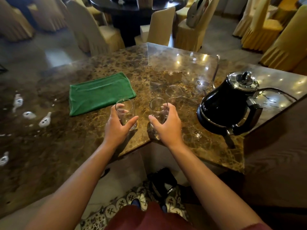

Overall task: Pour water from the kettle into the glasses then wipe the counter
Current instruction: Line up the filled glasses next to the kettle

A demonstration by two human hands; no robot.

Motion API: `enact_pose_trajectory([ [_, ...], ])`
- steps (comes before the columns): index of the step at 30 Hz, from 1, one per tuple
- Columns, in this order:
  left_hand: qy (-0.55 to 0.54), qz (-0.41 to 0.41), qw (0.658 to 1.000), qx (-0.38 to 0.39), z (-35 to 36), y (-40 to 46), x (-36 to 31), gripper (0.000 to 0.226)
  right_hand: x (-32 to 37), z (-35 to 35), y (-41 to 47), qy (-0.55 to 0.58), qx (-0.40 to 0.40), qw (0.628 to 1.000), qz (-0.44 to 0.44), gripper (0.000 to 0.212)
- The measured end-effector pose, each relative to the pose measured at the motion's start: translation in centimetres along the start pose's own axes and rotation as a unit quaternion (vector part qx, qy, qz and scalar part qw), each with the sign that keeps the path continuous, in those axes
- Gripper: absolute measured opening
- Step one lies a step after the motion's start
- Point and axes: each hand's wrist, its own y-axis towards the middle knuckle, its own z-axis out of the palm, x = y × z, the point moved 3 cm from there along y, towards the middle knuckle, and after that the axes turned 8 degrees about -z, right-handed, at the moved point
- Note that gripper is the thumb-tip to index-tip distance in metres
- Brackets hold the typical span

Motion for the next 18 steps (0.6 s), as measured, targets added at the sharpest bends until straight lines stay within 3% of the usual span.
enact_pose_trajectory([
  [10,-0.052,0.0,0.998,0.024,-0.9,1.0,-1.0,0.07,1.8,-1.3,1.5,0.033,0.078,0.996,-0.033,0.064],
  [18,-0.079,0.056,0.994,0.049,-1.5,6.1,-4.3,0.074,7.1,-3.0,6.2,0.053,0.039,0.991,-0.12,0.059],
])
